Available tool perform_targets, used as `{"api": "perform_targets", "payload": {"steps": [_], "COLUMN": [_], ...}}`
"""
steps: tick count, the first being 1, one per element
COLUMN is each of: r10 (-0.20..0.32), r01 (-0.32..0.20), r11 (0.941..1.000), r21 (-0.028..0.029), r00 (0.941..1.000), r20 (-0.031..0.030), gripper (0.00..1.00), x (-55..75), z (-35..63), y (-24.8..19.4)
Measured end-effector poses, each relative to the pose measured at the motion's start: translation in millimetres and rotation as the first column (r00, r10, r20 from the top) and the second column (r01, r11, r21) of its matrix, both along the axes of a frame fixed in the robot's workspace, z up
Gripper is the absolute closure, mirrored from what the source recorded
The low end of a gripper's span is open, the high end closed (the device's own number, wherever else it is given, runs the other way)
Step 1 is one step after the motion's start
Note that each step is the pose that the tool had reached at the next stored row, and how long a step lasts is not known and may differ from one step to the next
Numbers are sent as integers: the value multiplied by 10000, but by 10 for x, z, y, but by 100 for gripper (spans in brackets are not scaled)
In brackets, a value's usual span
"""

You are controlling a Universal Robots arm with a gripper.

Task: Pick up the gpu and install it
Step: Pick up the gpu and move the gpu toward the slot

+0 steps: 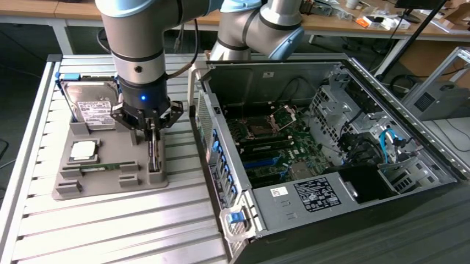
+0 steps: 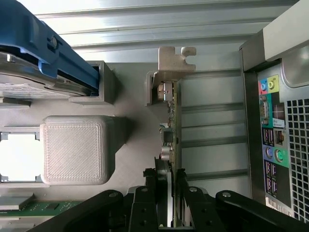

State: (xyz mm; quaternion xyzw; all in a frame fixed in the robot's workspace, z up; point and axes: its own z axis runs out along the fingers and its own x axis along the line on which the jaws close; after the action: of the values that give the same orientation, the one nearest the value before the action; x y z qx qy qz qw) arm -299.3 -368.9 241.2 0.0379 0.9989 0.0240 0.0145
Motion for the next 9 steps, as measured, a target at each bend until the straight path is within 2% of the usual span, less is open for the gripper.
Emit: {"api": "perform_targets", "payload": {"steps": [9], "r10": [0], "r01": [0], "r11": [10000], "r21": [0], "r00": [10000], "r20": [0], "gripper": [73], "x": [0], "z": [0], "y": [0]}}
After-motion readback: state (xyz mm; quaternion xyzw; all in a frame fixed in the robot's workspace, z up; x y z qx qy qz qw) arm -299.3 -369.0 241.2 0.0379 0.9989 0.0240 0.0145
